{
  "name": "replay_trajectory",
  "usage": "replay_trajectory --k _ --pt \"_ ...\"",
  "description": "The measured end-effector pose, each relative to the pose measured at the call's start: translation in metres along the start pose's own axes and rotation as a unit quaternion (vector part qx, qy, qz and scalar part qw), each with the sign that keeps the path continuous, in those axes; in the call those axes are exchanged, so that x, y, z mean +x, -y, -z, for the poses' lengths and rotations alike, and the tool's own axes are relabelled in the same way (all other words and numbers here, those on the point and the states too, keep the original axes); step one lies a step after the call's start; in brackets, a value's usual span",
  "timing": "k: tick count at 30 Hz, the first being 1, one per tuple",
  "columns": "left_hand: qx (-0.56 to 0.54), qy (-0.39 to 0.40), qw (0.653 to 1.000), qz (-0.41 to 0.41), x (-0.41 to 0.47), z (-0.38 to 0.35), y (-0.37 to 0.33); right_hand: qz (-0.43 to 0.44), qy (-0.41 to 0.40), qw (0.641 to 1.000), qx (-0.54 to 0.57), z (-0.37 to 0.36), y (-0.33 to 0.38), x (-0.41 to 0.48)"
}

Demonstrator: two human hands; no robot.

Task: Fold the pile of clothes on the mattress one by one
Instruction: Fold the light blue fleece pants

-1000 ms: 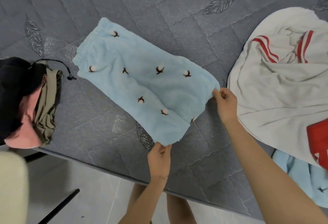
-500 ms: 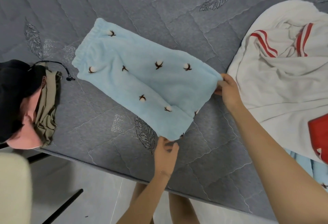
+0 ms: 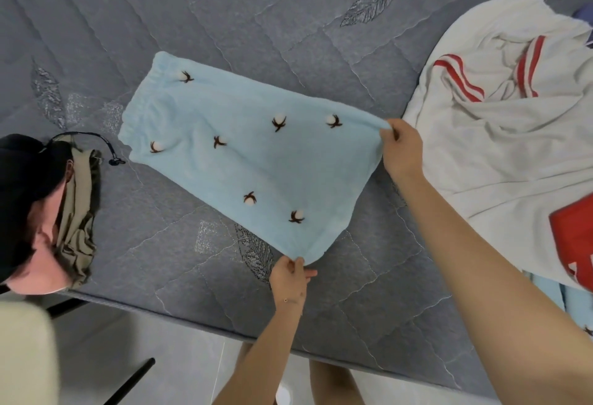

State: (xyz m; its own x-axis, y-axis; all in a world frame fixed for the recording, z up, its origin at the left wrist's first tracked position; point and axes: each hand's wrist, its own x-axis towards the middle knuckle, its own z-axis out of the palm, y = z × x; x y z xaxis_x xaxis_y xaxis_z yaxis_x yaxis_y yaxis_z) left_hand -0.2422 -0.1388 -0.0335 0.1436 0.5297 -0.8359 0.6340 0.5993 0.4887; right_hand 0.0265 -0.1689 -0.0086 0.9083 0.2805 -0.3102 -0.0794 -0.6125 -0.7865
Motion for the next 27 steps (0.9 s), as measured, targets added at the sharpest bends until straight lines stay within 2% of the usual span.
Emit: replay_trajectory --k 2,5,7,8,9,10,13,15,17,19,20,23,26,27 --pt "-0.011 0.018 0.999 0.033 0.006 -0.002 -0.003 -0.017 0.032 0.999 -0.034 -0.005 -0.007 -0.006" --pt "0.101 0.047 0.992 0.052 0.007 0.003 -0.008 -0.016 0.056 0.997 -0.048 -0.009 -0.015 -0.014" --pt "0.237 0.124 0.962 0.045 0.001 0.009 -0.017 -0.009 0.037 0.998 -0.041 -0.006 -0.018 -0.020" --pt "0.330 0.170 0.928 0.015 -0.002 0.012 -0.023 -0.010 0.032 0.999 -0.041 -0.004 -0.021 -0.023" --pt "0.409 0.204 0.889 -0.027 -0.005 0.016 -0.030 -0.016 0.033 0.998 -0.043 -0.002 -0.023 -0.027" --pt "0.440 0.218 0.867 -0.079 -0.009 0.017 -0.039 -0.028 0.037 0.998 -0.044 0.000 -0.025 -0.030" --pt "0.369 0.187 0.865 -0.286 -0.020 0.014 -0.072 -0.088 0.050 0.995 0.010 0.002 -0.027 -0.045" --pt "0.386 0.114 0.802 -0.442 -0.014 0.005 -0.091 -0.125 0.061 0.989 0.044 -0.001 -0.028 -0.060" --pt "0.472 0.040 0.716 -0.513 0.002 -0.004 -0.109 -0.158 0.066 0.982 0.082 -0.009 -0.030 -0.076" --pt "0.553 0.004 0.657 -0.513 0.024 -0.010 -0.123 -0.199 0.059 0.971 0.121 -0.020 -0.033 -0.091" --pt "0.571 -0.006 0.643 -0.509 0.036 -0.010 -0.128 -0.216 0.054 0.965 0.137 -0.025 -0.033 -0.097" --pt "0.613 0.005 0.643 -0.459 0.073 0.000 -0.136 -0.232 0.051 0.950 0.205 -0.046 -0.032 -0.109" --pt "0.634 0.086 0.647 -0.415 0.095 0.015 -0.138 -0.207 0.055 0.942 0.257 -0.070 -0.015 -0.113" --pt "0.612 0.122 0.660 -0.417 0.098 0.020 -0.141 -0.188 0.054 0.948 0.251 -0.077 -0.006 -0.113"
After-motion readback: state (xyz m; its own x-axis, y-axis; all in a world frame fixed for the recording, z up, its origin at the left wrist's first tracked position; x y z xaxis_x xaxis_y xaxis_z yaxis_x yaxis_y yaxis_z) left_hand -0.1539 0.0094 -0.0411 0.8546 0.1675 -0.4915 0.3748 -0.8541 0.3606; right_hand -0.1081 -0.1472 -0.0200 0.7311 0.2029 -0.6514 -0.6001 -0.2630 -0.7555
